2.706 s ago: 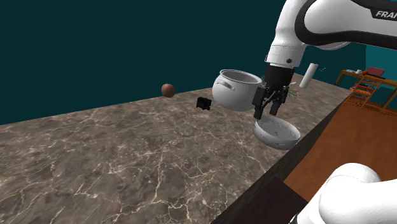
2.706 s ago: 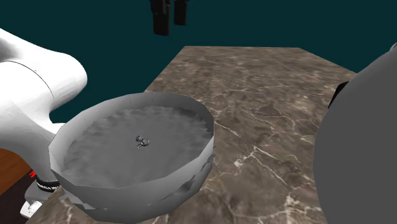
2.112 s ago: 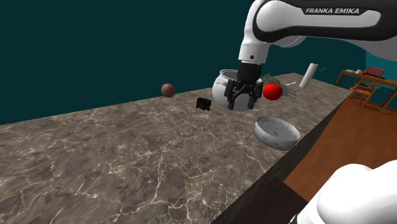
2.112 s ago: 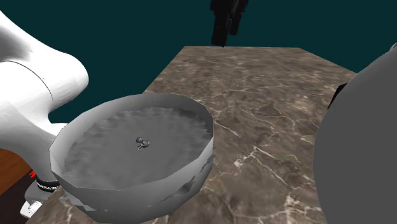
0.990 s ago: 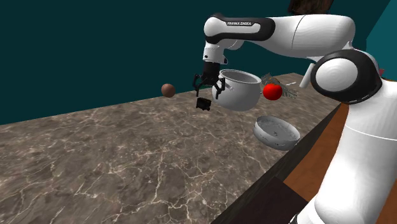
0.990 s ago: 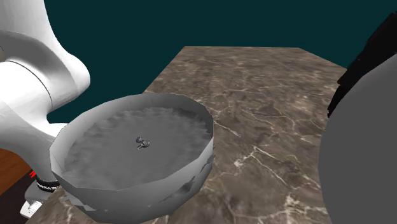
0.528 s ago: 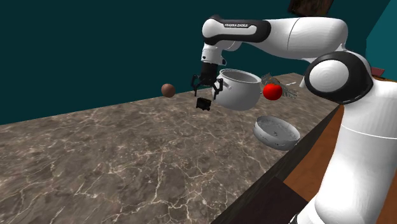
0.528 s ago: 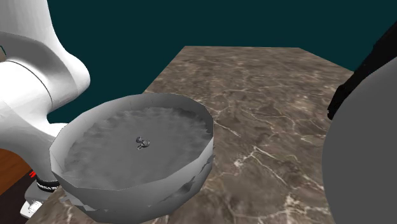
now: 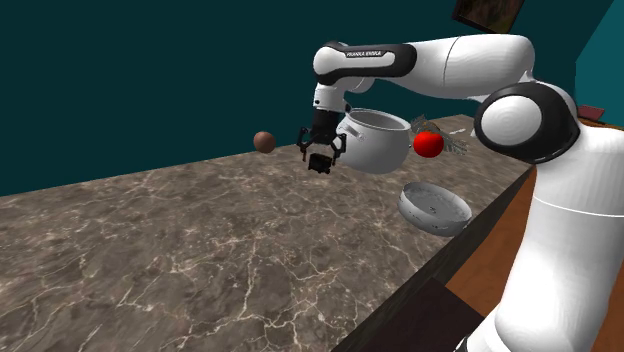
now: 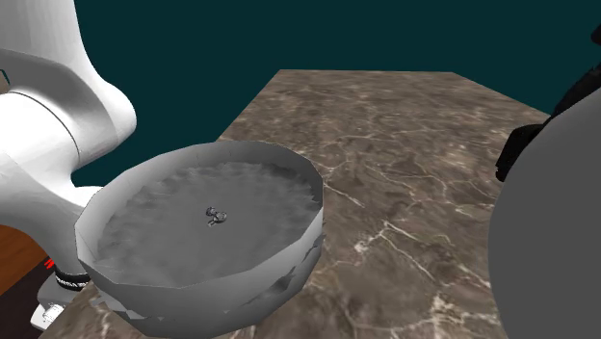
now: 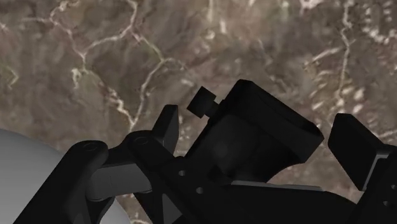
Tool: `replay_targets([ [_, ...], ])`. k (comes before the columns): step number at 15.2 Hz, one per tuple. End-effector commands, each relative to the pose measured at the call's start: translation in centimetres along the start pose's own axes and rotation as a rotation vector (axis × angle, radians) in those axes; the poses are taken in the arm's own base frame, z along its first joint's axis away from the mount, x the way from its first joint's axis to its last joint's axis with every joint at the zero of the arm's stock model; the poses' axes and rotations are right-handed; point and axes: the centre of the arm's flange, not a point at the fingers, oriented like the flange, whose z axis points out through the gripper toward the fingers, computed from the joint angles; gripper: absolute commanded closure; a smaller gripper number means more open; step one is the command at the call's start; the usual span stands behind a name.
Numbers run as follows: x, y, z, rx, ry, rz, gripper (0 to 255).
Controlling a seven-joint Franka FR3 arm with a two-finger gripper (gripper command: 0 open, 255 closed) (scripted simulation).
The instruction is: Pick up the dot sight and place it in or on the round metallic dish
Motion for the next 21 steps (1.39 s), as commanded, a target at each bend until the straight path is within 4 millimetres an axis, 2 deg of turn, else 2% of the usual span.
replay_targets([
  [1,0.9,0.5,0.7,-0.005,-0.003,0.009,0],
  [2,0.9,0.5,0.7,-0.005,-0.003,0.009,0],
  [3,0.9,0.5,0.7,-0.005,-0.003,0.009,255],
  [12,0.9,0.5,0.7,-0.005,-0.003,0.009,255],
  [21,-0.5,0.5,-3.9,-0.005,-0.003,0.009,255],
])
